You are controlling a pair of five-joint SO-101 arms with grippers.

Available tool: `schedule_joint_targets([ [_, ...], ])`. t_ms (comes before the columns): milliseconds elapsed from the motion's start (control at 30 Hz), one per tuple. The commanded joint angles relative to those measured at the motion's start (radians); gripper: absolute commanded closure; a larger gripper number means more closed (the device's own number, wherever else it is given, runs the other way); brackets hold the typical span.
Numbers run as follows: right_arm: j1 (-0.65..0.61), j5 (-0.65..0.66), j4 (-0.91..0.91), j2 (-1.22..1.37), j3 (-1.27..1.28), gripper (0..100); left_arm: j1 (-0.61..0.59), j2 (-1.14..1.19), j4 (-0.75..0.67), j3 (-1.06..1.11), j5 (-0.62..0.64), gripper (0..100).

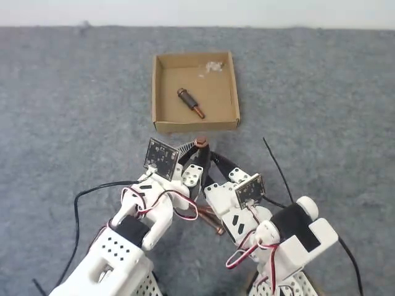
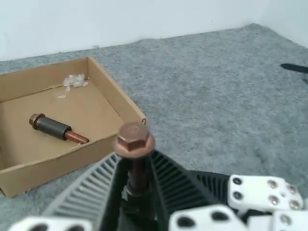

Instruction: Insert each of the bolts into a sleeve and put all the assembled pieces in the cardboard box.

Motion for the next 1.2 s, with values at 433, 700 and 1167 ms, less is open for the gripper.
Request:
schedule_joint_targets([
  [433,0.068,-0.008,0.007,-0.033,-0.032,99.2,-0.040,-0.003,0.000,0.022,-0.084,74],
  [700,0.068,-0.008,0.007,-0.033,-0.032,99.2,-0.087,-0.014,-0.031,-0.025,0.009,74],
  [1167,0.088,-0.009,0.007,-0.033,-0.034,99.2,-0.365,-0.144,-0.032,-0.028,0.144,98],
])
